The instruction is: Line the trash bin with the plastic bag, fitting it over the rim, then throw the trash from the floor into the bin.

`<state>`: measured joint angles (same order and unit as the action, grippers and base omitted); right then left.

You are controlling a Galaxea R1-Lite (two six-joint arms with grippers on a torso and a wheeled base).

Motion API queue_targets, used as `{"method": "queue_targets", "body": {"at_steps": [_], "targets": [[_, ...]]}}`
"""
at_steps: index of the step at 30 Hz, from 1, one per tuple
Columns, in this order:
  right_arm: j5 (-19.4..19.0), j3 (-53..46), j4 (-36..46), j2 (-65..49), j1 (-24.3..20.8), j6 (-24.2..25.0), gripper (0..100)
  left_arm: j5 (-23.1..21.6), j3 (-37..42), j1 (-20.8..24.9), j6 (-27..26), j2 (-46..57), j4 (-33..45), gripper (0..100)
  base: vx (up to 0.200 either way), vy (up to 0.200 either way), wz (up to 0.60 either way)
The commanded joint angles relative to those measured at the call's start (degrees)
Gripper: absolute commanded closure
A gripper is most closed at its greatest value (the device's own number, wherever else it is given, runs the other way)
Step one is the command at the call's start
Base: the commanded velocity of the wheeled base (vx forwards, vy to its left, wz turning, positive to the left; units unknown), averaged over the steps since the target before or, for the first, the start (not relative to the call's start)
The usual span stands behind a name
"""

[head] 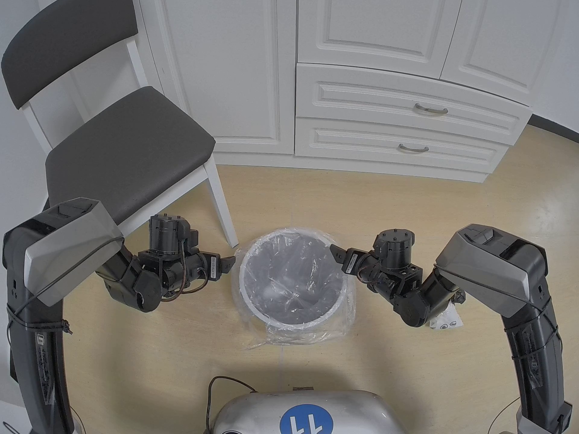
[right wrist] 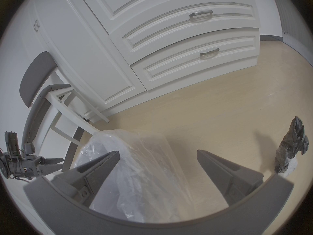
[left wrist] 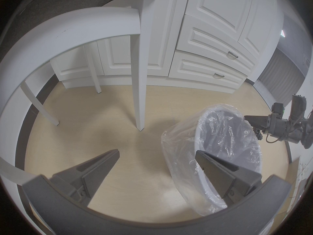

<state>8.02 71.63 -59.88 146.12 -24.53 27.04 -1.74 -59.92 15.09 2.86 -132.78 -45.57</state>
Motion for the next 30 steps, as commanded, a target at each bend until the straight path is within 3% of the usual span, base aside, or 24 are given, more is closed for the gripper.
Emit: {"method": "queue_targets", "body": {"at_steps": [1, 30], "targets": [[0.1, 1.3, -0.1, 1.9, 0.5, 0.6, 0, 0.0, -0.1, -0.1, 0.0, -0.3, 0.0, 0, 0.000, 0.000, 0.00], [0.1, 3.5, 0.5, 4.0, 2.5, 1.5, 0, 0.0, -0.1, -0.1, 0.0, -0.2, 0.0, 0, 0.000, 0.000, 0.00]]}}
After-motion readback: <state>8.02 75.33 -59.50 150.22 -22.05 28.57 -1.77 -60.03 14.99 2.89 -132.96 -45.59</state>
